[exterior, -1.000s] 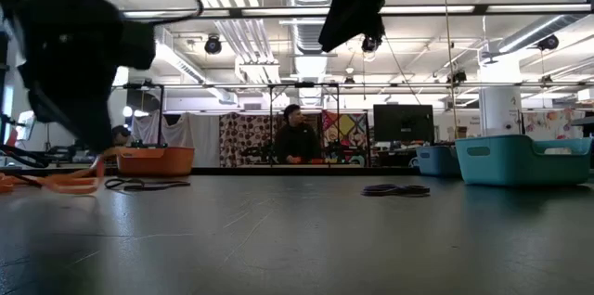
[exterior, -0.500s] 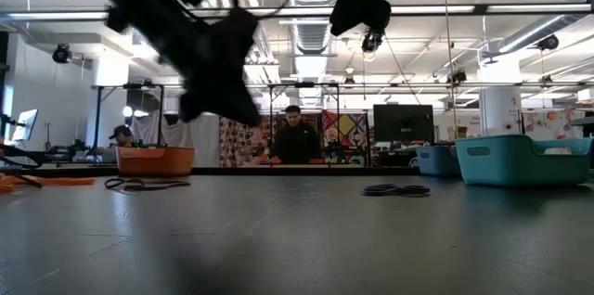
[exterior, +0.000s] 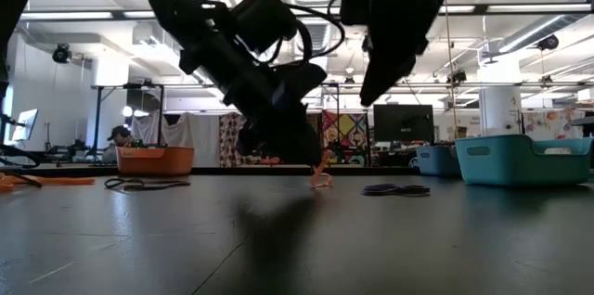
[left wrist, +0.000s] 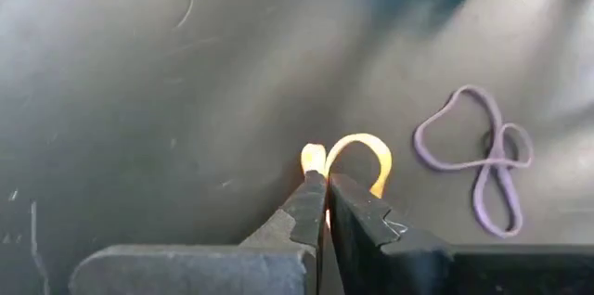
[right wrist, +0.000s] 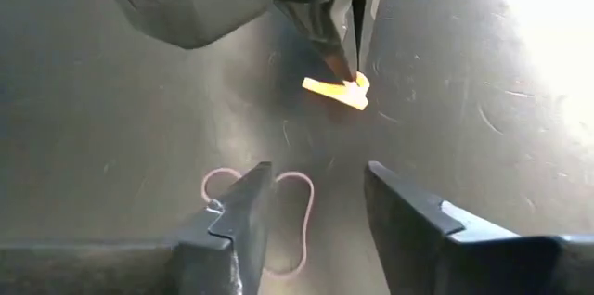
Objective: Sort rubber bands into baskets
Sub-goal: Put the orange rubber band into the green bin
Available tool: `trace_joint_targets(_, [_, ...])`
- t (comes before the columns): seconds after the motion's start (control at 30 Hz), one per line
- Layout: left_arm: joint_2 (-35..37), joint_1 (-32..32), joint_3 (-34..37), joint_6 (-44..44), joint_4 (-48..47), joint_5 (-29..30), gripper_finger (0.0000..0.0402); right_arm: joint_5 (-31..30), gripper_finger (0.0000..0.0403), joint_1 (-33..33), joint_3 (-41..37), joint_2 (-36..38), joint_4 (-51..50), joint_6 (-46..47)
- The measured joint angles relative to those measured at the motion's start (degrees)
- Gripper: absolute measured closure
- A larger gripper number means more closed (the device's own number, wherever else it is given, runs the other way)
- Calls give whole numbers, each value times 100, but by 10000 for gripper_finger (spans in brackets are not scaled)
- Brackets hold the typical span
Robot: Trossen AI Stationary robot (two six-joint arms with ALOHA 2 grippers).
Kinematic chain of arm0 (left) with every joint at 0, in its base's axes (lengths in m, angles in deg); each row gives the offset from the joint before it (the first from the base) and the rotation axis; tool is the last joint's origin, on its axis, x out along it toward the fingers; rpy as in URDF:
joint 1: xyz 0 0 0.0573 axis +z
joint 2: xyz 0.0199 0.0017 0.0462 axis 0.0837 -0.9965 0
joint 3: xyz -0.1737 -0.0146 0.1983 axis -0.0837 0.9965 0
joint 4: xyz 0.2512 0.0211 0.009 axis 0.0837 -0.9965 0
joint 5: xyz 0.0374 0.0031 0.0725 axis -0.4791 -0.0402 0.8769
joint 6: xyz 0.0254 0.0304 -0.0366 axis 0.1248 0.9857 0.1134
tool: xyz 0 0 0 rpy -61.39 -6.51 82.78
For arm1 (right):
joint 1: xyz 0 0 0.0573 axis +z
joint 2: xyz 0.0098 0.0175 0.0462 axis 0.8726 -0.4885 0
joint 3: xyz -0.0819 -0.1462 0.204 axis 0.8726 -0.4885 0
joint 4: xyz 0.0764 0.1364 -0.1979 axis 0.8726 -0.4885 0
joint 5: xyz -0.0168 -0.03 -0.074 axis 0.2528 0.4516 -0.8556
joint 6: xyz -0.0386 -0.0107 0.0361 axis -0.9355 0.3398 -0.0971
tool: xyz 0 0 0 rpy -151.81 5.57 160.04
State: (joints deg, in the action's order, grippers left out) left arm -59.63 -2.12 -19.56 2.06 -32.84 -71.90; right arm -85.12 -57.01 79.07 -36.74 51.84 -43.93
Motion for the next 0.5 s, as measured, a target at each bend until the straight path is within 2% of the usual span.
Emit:
trace_joint_targets(0.13, [27,5,1,-5,-306,-60,401,-7,222,-1,-557,0,980,52])
trace_joint_targets(0.3, [27,-48,13,80,-608,-498,401,-7,202,-2,-1077,-20,2224,-22])
trace_joint_targets(0.5, [11,-59,46,140,-607,-560,401,271,183,-64,-1196,-687,3211,-315])
